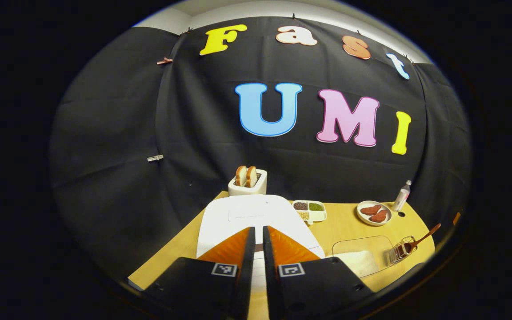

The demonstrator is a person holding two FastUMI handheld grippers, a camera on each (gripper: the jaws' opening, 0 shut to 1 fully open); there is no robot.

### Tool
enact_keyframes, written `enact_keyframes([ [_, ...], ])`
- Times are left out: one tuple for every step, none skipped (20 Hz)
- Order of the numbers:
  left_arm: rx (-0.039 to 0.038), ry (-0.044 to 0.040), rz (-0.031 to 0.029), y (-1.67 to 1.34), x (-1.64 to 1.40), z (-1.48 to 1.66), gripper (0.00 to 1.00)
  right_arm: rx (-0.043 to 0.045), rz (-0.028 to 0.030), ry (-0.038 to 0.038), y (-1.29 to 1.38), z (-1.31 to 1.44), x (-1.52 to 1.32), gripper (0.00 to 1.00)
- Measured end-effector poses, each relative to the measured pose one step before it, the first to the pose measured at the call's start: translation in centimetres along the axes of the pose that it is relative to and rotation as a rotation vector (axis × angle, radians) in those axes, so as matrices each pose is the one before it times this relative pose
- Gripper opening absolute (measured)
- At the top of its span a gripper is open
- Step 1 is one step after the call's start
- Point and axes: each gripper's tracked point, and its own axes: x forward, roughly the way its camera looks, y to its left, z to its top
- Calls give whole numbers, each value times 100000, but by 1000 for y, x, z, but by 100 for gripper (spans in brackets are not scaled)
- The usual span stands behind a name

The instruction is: Close the left gripper, press the button to open the rice cooker; take a wooden spoon from the chopstick holder with the right hand, scoop a spoonful of rice and pour it into the rice cooker, then put the wooden spoon back into the chopstick holder.

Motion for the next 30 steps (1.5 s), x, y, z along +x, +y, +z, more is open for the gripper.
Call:
enact_keyframes([
  [1083,1498,1513,394,680,-217,15,-327,-615,110,-307,-76,41,99],
  [793,2083,1264,252,574,-453,9,-372,-508,150,-125,26,-91,99],
  [375,2012,-647,-115,554,-293,9,-237,-314,175,-182,9,-23,99],
  [-27,1369,-1570,-398,441,-312,8,-354,-363,227,-147,-181,-29,99],
  [-205,948,-1729,-405,447,-135,7,-474,-282,246,-161,-11,-120,99],
  [283,790,-1178,-249,617,-252,7,-458,-271,250,-146,-70,-123,99],
  [-269,318,-2405,-406,450,-145,6,-408,-406,310,-214,-91,-49,99],
  [-216,298,-3902,-814,259,-76,6,-139,-400,182,-223,-111,-31,99],
  [-308,-26,-3539,-764,438,-85,6,195,-553,242,-210,-63,-99,99],
  [-476,724,-1714,-172,612,-321,6,420,-608,412,-262,-47,26,99],
  [-779,690,232,72,477,-75,6,424,-561,521,-235,-162,-79,99],
  [-661,874,221,162,467,-295,5,239,-503,378,-161,-189,-68,99],
  [-971,1031,268,152,339,-289,5,131,-533,412,-187,-94,-11,99],
  [-1409,1541,-210,15,266,-516,5,229,-311,302,-157,-146,19,99],
  [-1365,1553,118,42,178,-560,5,238,-166,301,-37,-111,14,99],
  [-913,1612,912,408,318,-501,5,296,-45,385,64,-57,-148,99],
  [196,937,473,220,281,-464,6,232,-1,308,-99,-202,0,99],
  [769,883,-155,82,225,-404,6,235,-63,412,-61,-122,0,99],
  [653,668,-744,-107,-21,-139,6,280,5,448,-37,-102,15,99],
  [1141,-693,-546,37,48,175,6,373,-127,677,-13,-228,24,99],
  [813,1200,-84,16,5,-283,6,163,127,1101,47,-321,-61,99],
  [100,292,266,47,35,-84,6,319,101,825,29,-230,75,99],
  [-118,754,554,-49,82,-137,6,447,142,561,-26,-122,102,99],
  [-80,-189,504,-31,-61,-23,6,547,247,338,111,-130,44,99],
  [-25,-98,560,117,-7,50,6,315,166,51,113,55,-12,99],
  [397,208,298,-34,-44,-153,6,93,192,22,38,-153,17,99],
  [401,-17,120,-81,-14,37,6,91,277,56,111,43,57,99],
  [46,277,-36,-40,67,-40,6,60,291,31,121,-38,-72,99],
  [221,-21,-310,-19,56,89,6,50,255,207,46,-153,8,99],
  [-535,721,-430,61,117,-270,6,98,342,209,6,-135,57,99],
])
